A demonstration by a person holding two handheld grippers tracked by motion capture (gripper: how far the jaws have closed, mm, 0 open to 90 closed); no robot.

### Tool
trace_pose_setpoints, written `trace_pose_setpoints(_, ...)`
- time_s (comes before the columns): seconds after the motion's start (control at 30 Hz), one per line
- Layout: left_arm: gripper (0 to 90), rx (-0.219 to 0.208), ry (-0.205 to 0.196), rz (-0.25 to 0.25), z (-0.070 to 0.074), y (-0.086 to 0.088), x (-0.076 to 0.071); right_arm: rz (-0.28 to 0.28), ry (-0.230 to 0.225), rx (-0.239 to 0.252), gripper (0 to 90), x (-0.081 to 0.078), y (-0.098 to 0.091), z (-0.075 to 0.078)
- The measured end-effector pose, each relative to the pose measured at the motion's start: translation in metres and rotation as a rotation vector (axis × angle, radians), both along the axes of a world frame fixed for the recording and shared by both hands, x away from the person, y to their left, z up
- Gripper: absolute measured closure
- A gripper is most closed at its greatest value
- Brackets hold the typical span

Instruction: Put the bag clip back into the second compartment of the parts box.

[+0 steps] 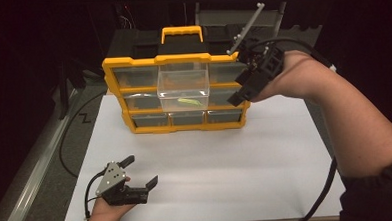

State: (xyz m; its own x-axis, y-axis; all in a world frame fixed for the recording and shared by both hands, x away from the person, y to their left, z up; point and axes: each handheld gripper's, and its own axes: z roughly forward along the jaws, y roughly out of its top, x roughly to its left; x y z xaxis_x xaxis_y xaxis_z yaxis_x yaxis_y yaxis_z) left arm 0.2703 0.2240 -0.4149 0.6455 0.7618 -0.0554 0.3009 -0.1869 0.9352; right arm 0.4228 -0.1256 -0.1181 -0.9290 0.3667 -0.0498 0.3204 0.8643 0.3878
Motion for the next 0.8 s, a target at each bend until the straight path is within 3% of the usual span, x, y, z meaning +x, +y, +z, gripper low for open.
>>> trace_pose_setpoints(0.3,0.4,0.004,0.001,0.007,-0.001,0.000,0.001,-0.044,0.020,-0.007,11.5,-0.019,-0.037,-0.040)
trace_pose_setpoints(0.43,0.4,0.007,0.002,0.011,-0.001,0.000,0.001,-0.065,0.023,-0.015,0.1,-0.024,-0.051,-0.063)
trace_pose_setpoints(0.53,0.3,0.003,0.000,0.013,-0.001,0.000,0.001,-0.100,0.015,-0.025,0.1,-0.027,-0.062,-0.081)
trace_pose_setpoints(0.6,0.4,0.004,0.003,0.016,-0.001,0.000,0.002,-0.109,0.024,-0.044,0.1,-0.029,-0.070,-0.101)
trace_pose_setpoints(0.67,0.4,0.001,0.004,0.020,-0.001,0.001,0.002,-0.110,0.024,-0.051,0.1,-0.030,-0.072,-0.109)
trace_pose_setpoints(0.7,0.4,0.001,0.003,0.021,-0.001,0.001,0.002,-0.121,0.025,-0.065,0.0,-0.030,-0.076,-0.125)
trace_pose_setpoints(0.73,0.4,0.001,0.004,0.020,-0.001,0.001,0.002,-0.121,0.025,-0.065,0.0,-0.030,-0.076,-0.125)
trace_pose_setpoints(0.8,0.4,-0.003,0.004,0.020,-0.001,0.001,0.001,-0.124,0.026,-0.080,0.1,-0.031,-0.079,-0.141)
